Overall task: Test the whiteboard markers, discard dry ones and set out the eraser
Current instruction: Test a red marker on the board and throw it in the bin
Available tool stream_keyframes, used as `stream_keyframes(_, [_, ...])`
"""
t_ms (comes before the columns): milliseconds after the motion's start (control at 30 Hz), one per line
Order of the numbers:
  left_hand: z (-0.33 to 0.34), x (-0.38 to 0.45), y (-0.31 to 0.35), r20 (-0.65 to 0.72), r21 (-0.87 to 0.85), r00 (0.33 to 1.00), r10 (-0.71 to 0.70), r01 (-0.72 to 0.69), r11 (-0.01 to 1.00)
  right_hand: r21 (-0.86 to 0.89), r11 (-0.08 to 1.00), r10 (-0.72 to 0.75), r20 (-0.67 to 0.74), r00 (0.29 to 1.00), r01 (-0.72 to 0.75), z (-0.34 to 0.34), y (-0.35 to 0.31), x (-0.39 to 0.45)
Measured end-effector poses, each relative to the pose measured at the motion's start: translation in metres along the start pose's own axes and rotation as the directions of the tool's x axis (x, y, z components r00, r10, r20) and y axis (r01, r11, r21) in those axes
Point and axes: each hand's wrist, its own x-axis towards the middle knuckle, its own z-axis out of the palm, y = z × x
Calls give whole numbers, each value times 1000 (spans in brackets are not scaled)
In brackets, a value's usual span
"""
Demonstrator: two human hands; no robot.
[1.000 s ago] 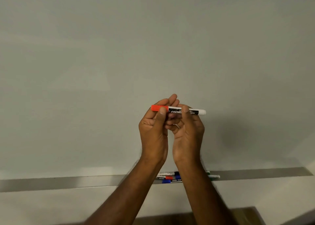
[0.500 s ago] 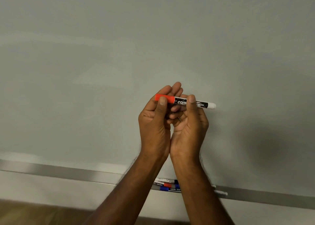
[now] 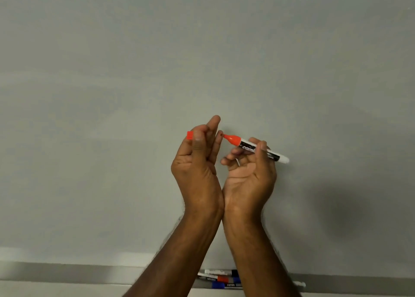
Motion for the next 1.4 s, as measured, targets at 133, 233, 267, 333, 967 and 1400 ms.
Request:
stream_keyframes(133, [4, 8, 4, 30, -15, 1000, 4, -4, 1000, 13, 992, -126, -26, 992, 127, 8, -2, 3])
stream_keyframes(233, [3, 17, 11, 152, 56, 986, 70, -79, 995, -8, 973, -231, -3, 973, 231, 18, -7, 6])
stream_keyframes(267, [4, 22, 15, 203, 79, 973, 109, -127, 989, -14, 964, -265, 9, 964, 265, 22, -10, 8])
stream_keyframes(333, [8, 36, 26, 278, 83, 945, 174, -204, 975, -18, 942, -334, 35, 942, 334, 34, -19, 12])
stream_keyframes(967, [126, 175, 145, 787, 328, 227, 573, -941, -78, -89, 461, -820, 338, 462, 883, 190, -119, 90])
stream_keyframes(1400, [221, 256, 249, 879, 362, 98, 467, -775, -518, -42, 263, -826, 507, 247, 964, 305, -198, 135])
